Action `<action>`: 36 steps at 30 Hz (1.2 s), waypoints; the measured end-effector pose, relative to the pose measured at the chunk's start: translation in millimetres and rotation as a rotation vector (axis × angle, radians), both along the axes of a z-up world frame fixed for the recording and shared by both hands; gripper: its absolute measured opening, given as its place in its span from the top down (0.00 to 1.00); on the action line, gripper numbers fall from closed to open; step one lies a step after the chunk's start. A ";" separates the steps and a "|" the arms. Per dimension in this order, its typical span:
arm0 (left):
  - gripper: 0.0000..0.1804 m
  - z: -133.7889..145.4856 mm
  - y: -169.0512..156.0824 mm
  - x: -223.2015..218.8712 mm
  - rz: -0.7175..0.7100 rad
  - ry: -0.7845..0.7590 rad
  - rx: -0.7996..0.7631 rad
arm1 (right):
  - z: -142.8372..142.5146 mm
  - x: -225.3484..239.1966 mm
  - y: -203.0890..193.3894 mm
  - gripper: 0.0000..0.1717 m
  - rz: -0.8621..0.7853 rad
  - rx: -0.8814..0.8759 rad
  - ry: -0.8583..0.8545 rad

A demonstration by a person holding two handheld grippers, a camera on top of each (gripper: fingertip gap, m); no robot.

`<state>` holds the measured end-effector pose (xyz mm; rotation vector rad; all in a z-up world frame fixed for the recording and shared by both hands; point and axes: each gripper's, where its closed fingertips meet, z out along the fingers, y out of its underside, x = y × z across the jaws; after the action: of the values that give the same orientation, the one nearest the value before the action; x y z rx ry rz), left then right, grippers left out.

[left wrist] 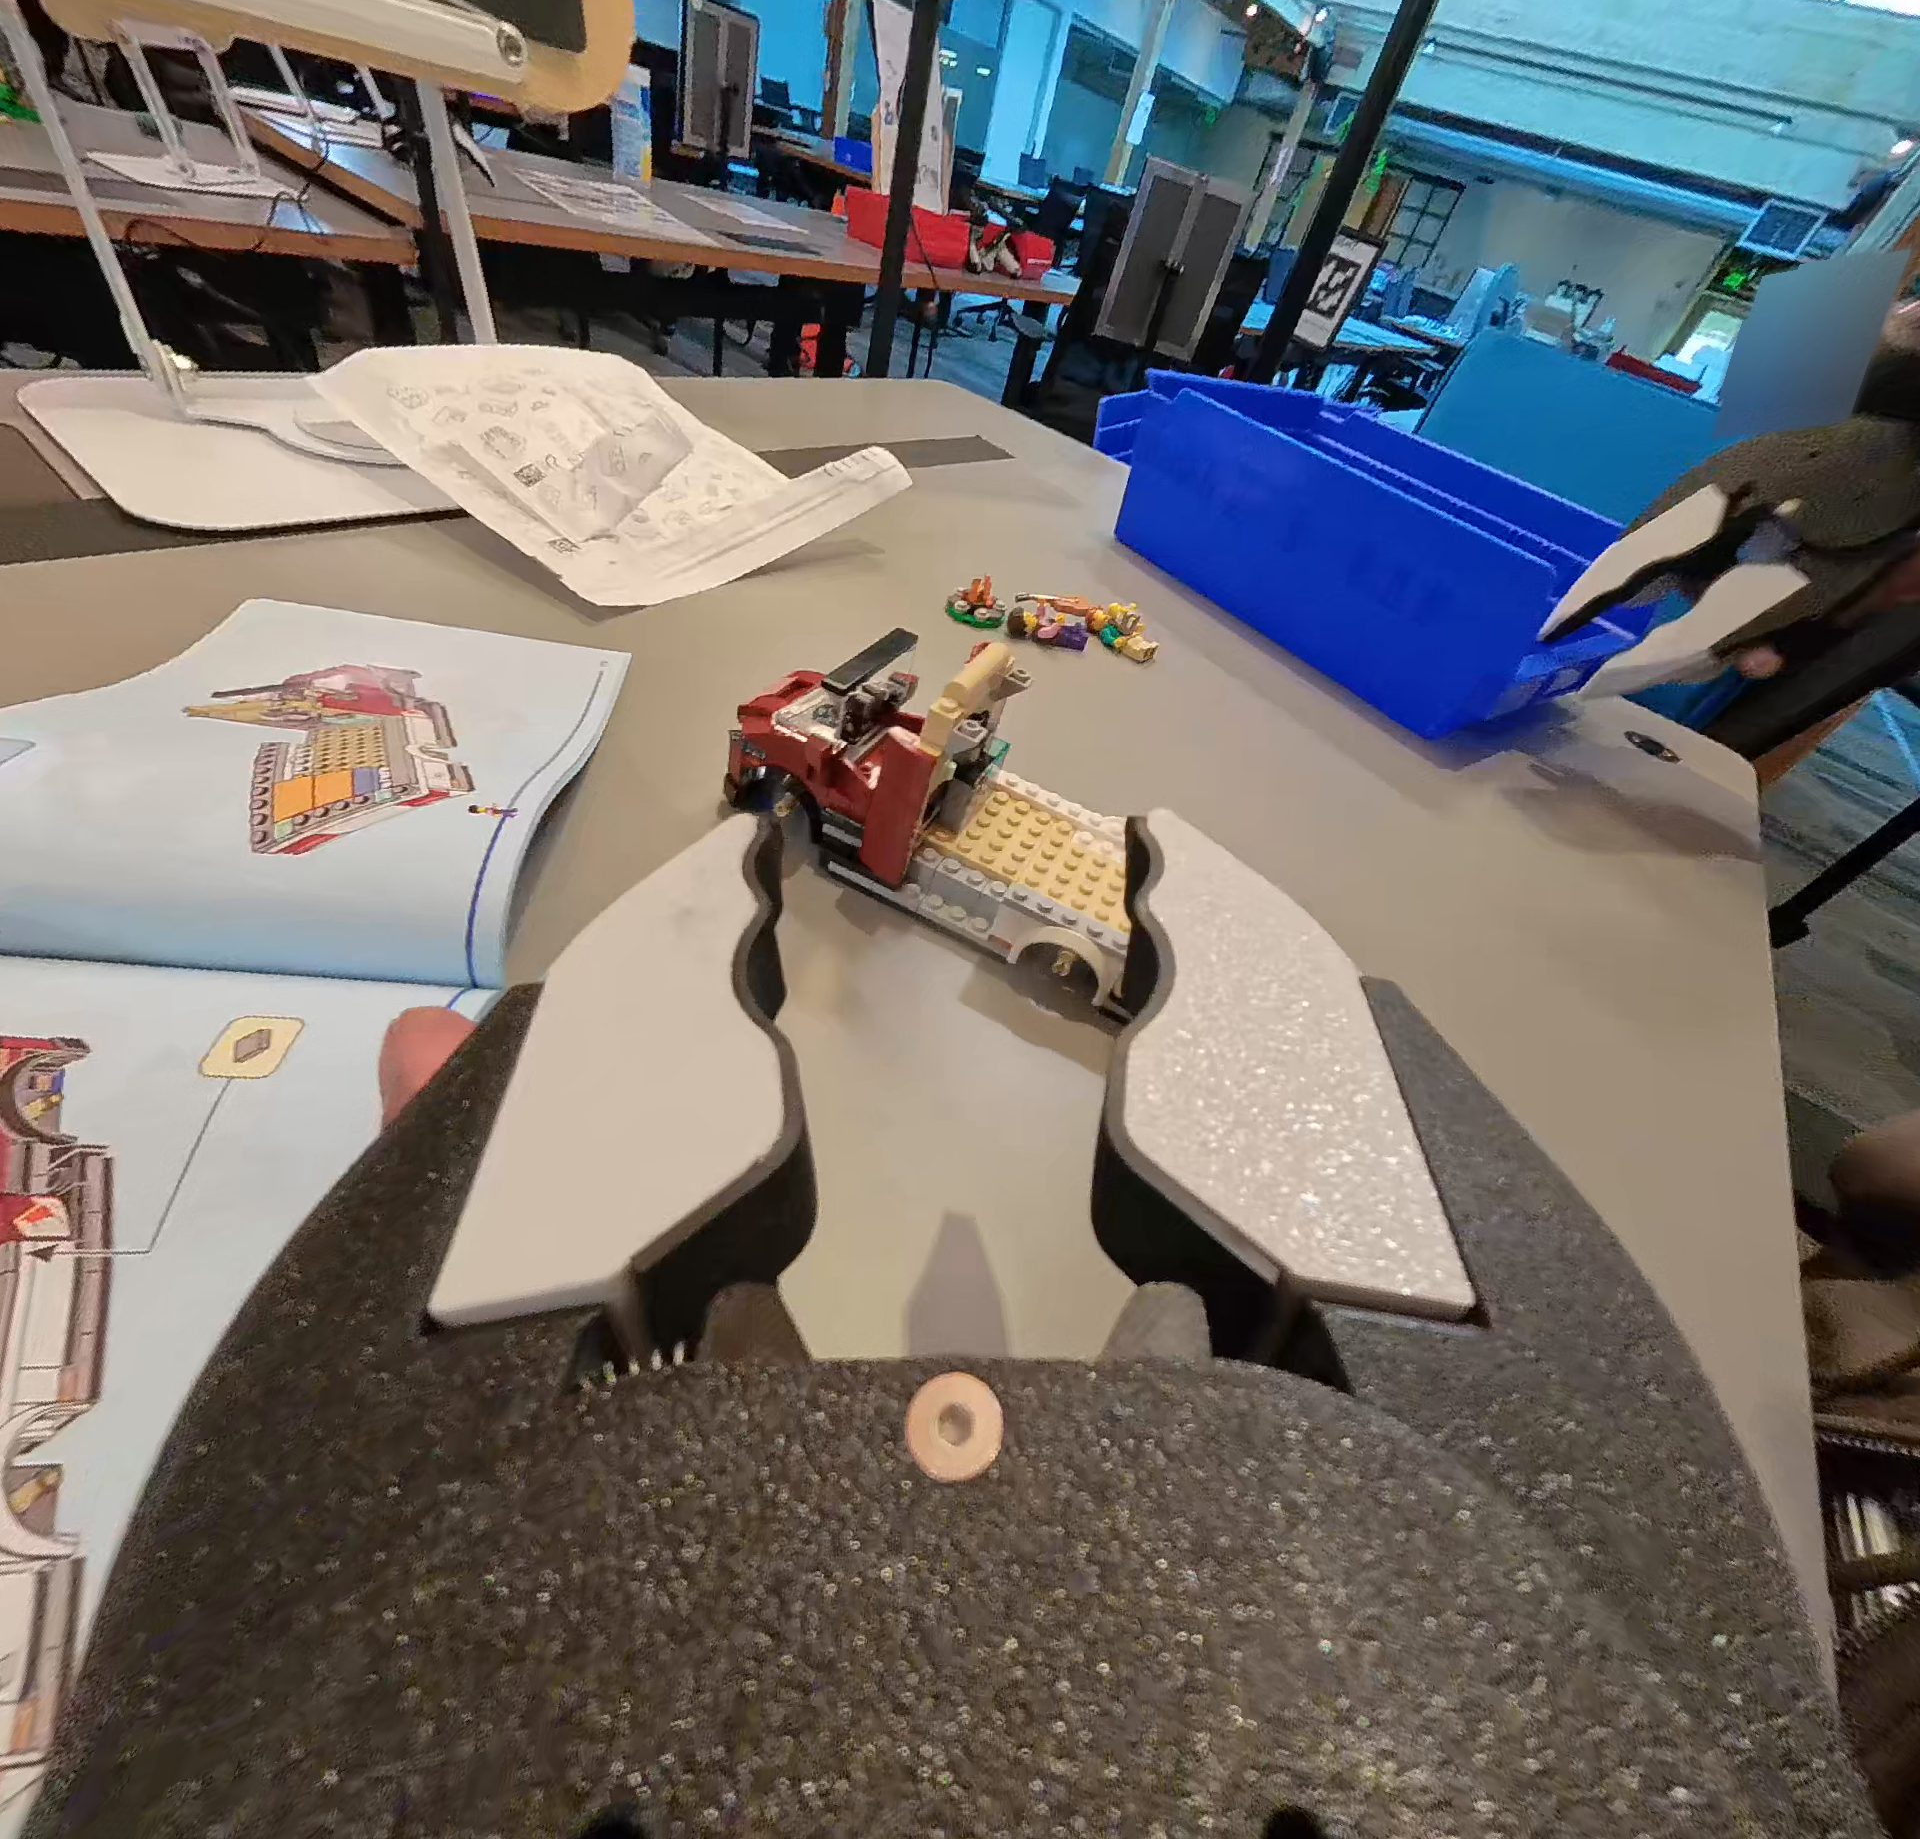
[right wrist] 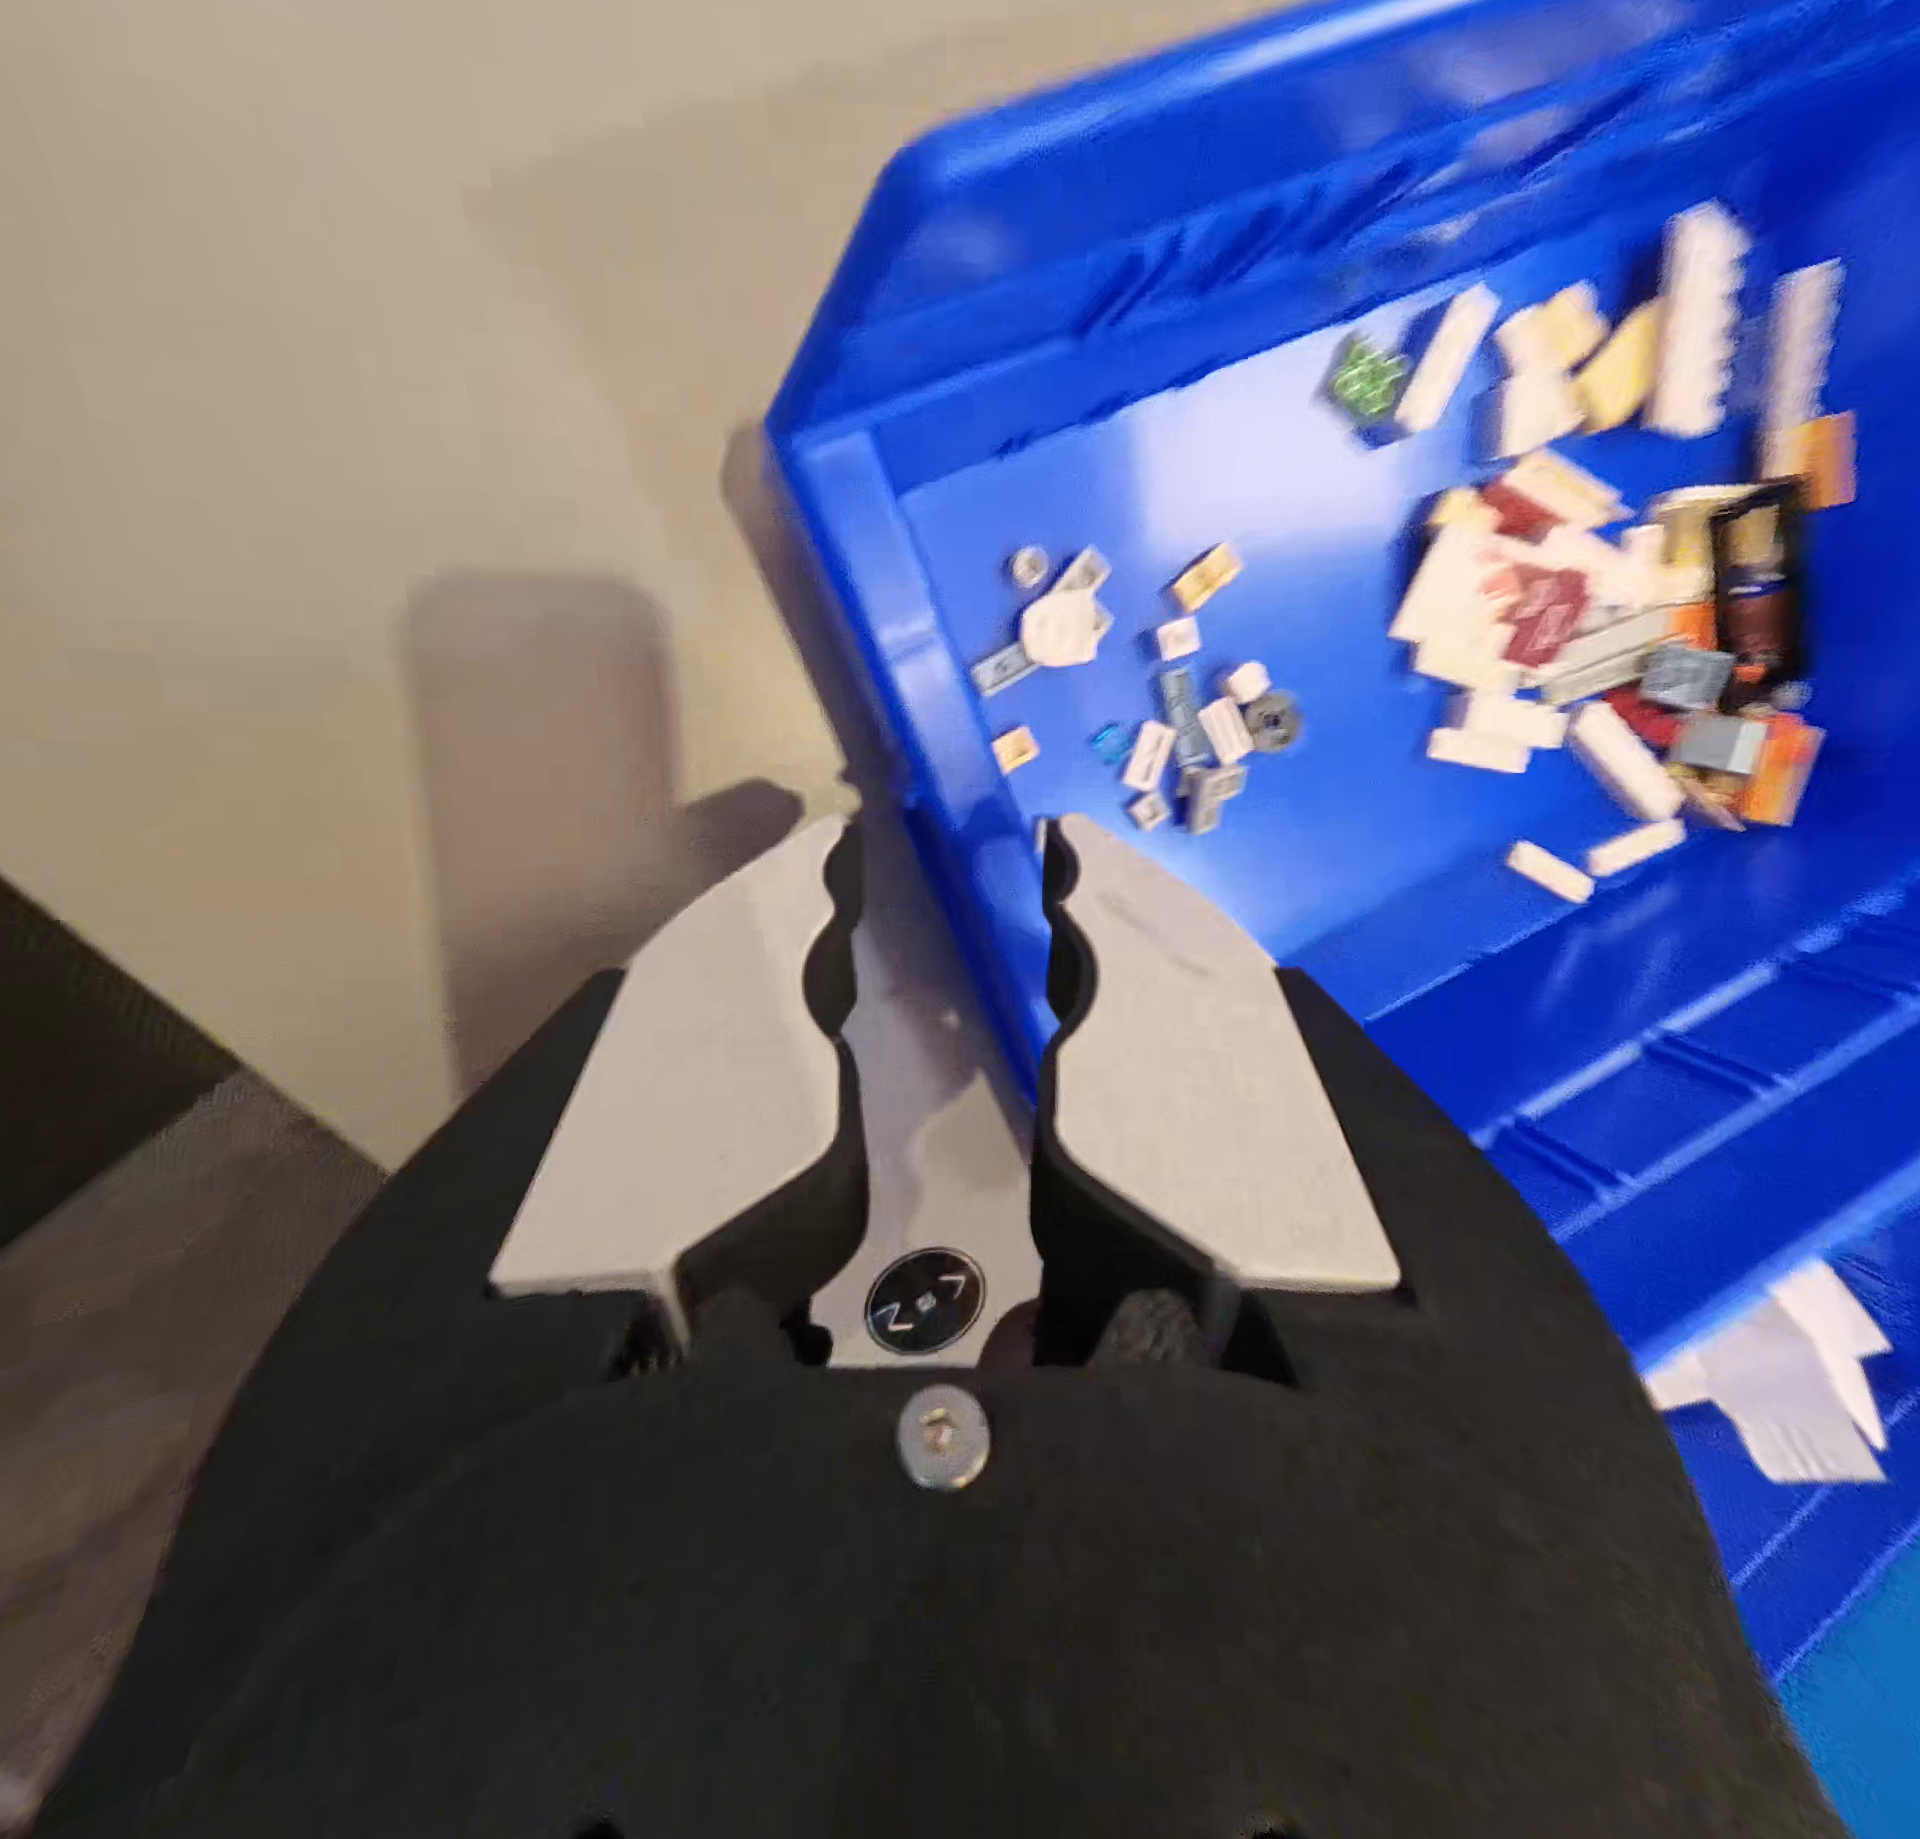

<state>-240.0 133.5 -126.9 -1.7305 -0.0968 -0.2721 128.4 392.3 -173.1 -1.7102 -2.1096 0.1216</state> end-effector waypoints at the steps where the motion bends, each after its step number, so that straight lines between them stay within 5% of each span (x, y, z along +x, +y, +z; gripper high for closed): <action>1: 0.65 1.1 -0.4 1.6 -0.003 -0.002 0.009 | -8.2 1.9 -1.6 0.78 0.017 -0.009 -0.049; 8: 0.66 7.6 -7.7 2.3 -0.021 -0.142 0.075 | -20.9 -25.8 -27.2 0.73 0.128 -0.050 -0.136; 14: 0.67 6.4 -8.1 2.7 -0.063 -0.205 0.073 | 0.8 -47.8 -57.7 0.76 0.297 -0.118 -0.153; 20: 0.67 0.7 -3.7 10.3 -0.122 -0.218 0.025 | 24.5 -59.3 26.8 0.77 0.206 0.002 -0.098; 27: 0.68 -0.6 -2.9 11.4 -0.127 -0.219 0.016 | -5.8 -57.6 145.0 0.79 0.233 0.189 -0.247; 36: 0.68 1.1 -4.8 3.9 -0.108 -0.273 0.038 | -39.0 -64.6 156.8 0.86 0.520 0.151 -0.402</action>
<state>-236.0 128.8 -125.8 -1.6551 -0.1956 -0.5859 63.8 549.1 -212.2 -1.1346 -2.7399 -0.2464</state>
